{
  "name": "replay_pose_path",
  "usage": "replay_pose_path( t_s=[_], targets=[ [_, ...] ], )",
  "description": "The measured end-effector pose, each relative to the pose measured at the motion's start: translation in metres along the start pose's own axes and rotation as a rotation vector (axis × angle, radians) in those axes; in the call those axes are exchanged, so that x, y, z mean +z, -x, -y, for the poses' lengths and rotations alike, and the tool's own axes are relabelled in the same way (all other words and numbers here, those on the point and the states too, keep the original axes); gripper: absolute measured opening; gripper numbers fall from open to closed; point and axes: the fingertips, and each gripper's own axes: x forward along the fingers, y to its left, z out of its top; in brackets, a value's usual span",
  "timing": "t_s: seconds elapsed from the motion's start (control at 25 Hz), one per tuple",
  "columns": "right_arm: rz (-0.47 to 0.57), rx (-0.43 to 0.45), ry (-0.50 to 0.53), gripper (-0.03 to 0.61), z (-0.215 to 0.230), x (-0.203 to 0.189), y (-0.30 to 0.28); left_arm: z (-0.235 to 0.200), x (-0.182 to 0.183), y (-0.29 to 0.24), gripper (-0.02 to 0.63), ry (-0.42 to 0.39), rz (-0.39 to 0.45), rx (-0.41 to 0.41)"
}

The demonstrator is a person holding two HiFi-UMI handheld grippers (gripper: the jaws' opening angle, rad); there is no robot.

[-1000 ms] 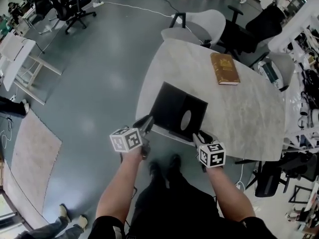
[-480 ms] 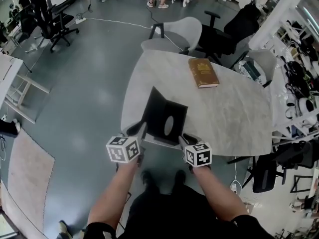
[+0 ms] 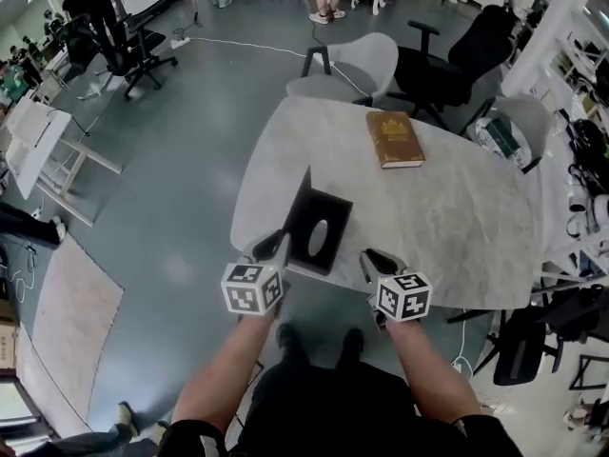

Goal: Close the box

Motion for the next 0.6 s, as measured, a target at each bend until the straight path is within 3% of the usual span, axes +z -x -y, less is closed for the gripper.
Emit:
replay_pose_path(
  t_s=[0.36,0.6],
  targets=[
    [0.023,0.120,-0.003,0.049,0.051,0.001,0.050,0.062,-0.027,-0.019,0.100,-0.079,-0.027,0.145],
    [0.006,0.144,-0.031,0.043,0.089,-0.011,0.079,0.093,-0.052,-0.037,0.132,-0.146,-0.084,0.195]
  ],
)
